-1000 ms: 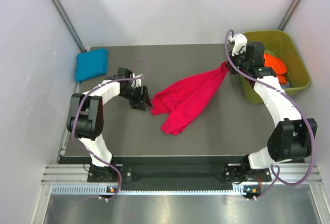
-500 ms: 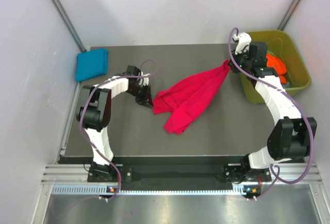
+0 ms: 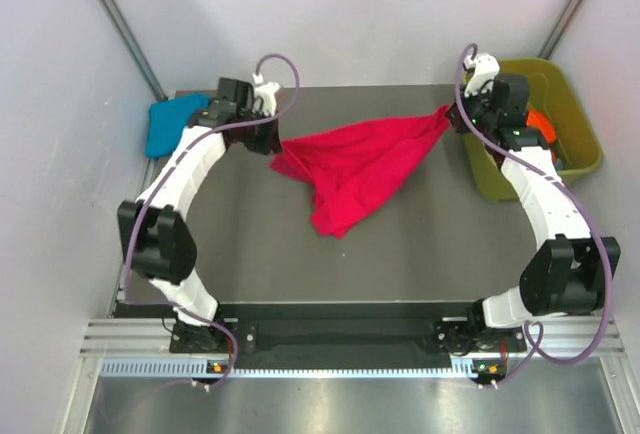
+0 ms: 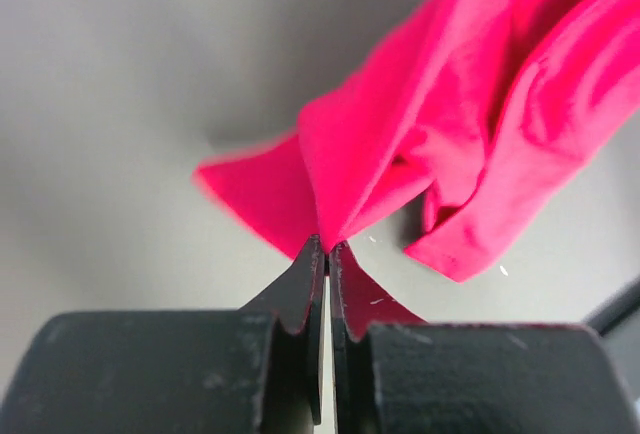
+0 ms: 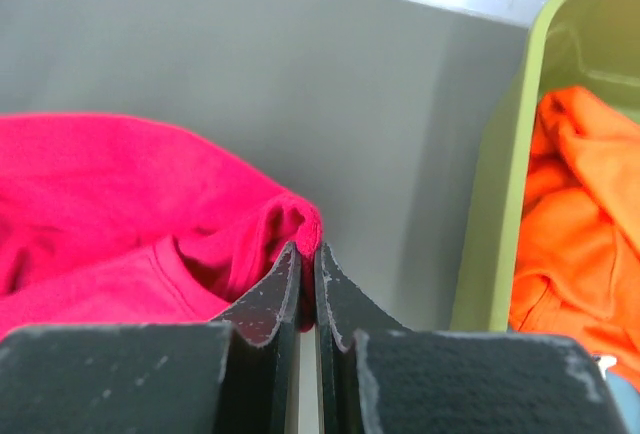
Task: Fold and stack the t-shirts
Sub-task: Flatten the tshirt out
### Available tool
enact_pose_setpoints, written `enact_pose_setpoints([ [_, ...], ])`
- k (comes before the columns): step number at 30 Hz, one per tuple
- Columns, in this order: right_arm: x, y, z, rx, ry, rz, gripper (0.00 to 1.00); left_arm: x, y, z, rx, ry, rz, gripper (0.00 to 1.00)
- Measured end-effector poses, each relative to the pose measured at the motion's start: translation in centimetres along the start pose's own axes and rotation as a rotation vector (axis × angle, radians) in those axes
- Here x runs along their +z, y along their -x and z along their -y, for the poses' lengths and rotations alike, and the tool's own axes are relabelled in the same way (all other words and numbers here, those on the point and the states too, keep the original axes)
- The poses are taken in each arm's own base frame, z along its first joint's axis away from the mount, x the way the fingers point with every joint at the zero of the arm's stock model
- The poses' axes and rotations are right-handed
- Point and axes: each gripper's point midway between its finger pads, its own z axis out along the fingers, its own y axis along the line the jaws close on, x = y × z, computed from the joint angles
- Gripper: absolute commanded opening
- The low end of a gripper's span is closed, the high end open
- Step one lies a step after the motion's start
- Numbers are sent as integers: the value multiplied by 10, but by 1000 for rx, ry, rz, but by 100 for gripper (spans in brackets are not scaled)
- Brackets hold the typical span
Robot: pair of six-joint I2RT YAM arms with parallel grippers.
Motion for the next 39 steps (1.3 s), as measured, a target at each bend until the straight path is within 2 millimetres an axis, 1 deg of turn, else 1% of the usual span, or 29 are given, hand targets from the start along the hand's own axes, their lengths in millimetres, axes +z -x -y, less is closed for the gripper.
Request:
enact_pose_setpoints([
  [2, -3, 13, -2, 12, 6, 29, 0, -34, 30, 3, 73, 36, 102, 0],
  [3, -6, 24, -3, 17, 10, 52, 0, -48, 41, 4, 100, 51, 143, 0],
  [5, -14, 45, -6, 22, 20, 99, 0, -86, 63, 10, 174, 88, 247, 0],
  [6, -20, 56, -8, 22, 27, 127, 0, -103, 70, 13, 203, 106, 290, 0],
  [9, -45, 89, -17, 25, 49, 214, 0, -148, 79, 27, 284, 147, 390, 0],
  [12, -76, 113, -28, 16, 72, 289, 0, -185, 86, 40, 354, 183, 471, 0],
  [15, -106, 128, -39, 10, 97, 353, 0, -209, 85, 46, 398, 218, 514, 0],
  [17, -120, 135, -45, 8, 110, 383, 0, -217, 84, 47, 413, 234, 526, 0],
  [19, -128, 138, -49, 8, 126, 397, 0, -218, 82, 46, 426, 244, 522, 0],
  [21, -127, 134, -51, 12, 136, 390, 0, -211, 75, 41, 431, 250, 497, 0],
  [23, -119, 123, -52, 23, 145, 361, 0, -197, 65, 34, 432, 251, 453, 0],
  [26, -93, 94, -50, 51, 159, 278, 0, -164, 45, 18, 416, 237, 352, 0],
  [28, -68, 69, -46, 78, 165, 201, 0, -139, 34, 7, 398, 224, 279, 0],
  [30, -42, 41, -42, 107, 168, 121, 0, -108, 23, -8, 371, 210, 191, 0],
  [31, -31, 30, -40, 119, 169, 87, 0, -93, 18, -15, 358, 204, 153, 0],
  [33, -2, 3, -35, 145, 170, 10, 0, -57, 7, -31, 326, 189, 68, 0],
  [35, 24, -21, -30, 163, 168, -47, 0, -26, -8, -46, 297, 179, -12, 0],
  [36, 41, -36, -27, 173, 165, -82, 0, -11, -14, -54, 284, 178, -48, 0],
  [37, 52, -47, -24, 183, 162, -112, 0, 5, -19, -63, 272, 180, -84, 0],
  [39, 77, -64, -18, 192, 154, -161, 0, 28, -21, -77, 257, 188, -129, 0],
])
